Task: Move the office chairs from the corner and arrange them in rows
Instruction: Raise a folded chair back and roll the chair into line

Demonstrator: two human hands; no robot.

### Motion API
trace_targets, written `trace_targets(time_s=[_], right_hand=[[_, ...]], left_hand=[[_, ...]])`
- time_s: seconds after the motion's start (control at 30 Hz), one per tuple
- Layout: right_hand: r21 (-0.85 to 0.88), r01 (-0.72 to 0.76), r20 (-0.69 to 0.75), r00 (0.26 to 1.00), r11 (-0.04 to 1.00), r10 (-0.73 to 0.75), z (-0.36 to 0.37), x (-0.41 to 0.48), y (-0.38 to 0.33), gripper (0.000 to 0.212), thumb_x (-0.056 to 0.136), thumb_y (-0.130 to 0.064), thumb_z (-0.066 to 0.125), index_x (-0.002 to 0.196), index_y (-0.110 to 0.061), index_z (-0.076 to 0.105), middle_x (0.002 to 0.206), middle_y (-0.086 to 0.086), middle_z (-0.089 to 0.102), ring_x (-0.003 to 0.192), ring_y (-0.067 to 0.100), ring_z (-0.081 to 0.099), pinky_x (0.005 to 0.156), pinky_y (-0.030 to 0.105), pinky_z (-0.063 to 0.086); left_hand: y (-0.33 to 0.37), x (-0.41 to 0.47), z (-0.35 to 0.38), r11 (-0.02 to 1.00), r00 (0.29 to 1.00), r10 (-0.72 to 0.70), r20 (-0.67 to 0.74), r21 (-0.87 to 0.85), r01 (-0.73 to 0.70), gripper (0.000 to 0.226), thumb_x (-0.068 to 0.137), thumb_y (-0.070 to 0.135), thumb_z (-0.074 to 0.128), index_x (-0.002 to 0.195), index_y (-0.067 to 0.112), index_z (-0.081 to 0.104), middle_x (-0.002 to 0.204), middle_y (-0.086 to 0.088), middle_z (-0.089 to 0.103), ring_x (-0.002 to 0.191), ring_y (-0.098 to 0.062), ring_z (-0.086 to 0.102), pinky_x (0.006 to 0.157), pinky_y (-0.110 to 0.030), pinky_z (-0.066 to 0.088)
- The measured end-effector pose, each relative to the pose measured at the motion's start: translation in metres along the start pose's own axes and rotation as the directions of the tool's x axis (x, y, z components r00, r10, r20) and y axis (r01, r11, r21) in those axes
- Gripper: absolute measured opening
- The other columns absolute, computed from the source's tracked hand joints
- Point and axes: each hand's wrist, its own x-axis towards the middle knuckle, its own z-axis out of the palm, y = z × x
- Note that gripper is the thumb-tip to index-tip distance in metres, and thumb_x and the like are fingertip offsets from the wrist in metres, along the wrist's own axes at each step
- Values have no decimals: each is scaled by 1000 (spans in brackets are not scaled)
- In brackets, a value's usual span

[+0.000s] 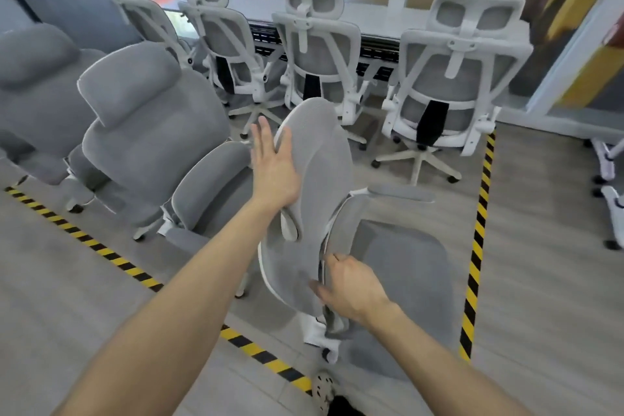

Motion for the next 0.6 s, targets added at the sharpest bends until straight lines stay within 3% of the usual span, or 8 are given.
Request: trace_targets(time_s=[0.1,0.2,0.3,0.37,0.43,0.53,0.6], right_hand=[[79,23,-16,1000,997,-21,16,-33,-32,77,103,-73,50,149,-12,50,137,11,64,122,33,63,94,44,53],[136,4,-73,997,991,6,29,-51,-52,64,102,-69,56,134,-14,53,128,10,65,115,33,64,84,40,43],[121,-46,-150,987,992,64,38,-71,-45,43,103,-57,58,121,-18,53,115,7,68,104,32,66,74,39,41],[114,-65,-180,980,991,85,39,-92,-35,38,103,-54,55,123,-21,55,115,3,68,104,29,66,77,40,47],[140,-113,-198,970,984,140,43,-115,-26,43,103,-57,52,130,-23,57,121,-1,69,110,25,66,89,38,52],[61,-209,-305,927,976,217,62,-142,-22,50,104,-56,51,139,-21,62,130,-2,69,119,23,66,107,38,52],[-53,-234,-435,880,971,188,78,-147,-21,42,105,-48,56,131,-17,65,123,1,69,112,26,67,101,42,55]], left_hand=[[15,-43,1,994,1000,7,11,106,-9,89,95,-5,50,175,11,15,177,-22,-30,164,-43,-32,136,-60,-8],[27,-81,1,975,990,84,117,197,-106,76,98,13,47,172,11,27,180,-23,-22,165,-44,-28,135,-59,-14],[29,-111,0,908,928,324,182,214,-359,67,101,45,29,153,17,62,181,-18,20,171,-36,-3,134,-57,-16],[25,-113,-8,820,833,504,229,177,-545,67,108,60,27,134,25,78,161,-5,59,167,-25,24,137,-54,-9],[15,-98,-17,718,726,628,280,153,-679,70,110,71,28,121,29,83,131,5,78,155,-18,46,138,-51,5],[-4,-65,-28,600,617,726,302,158,-784,74,106,84,30,108,34,84,107,14,80,127,-14,63,131,-45,26],[-13,-49,-30,589,598,744,299,127,-798,81,100,92,28,102,33,83,98,15,76,104,-13,66,114,-42,41]])
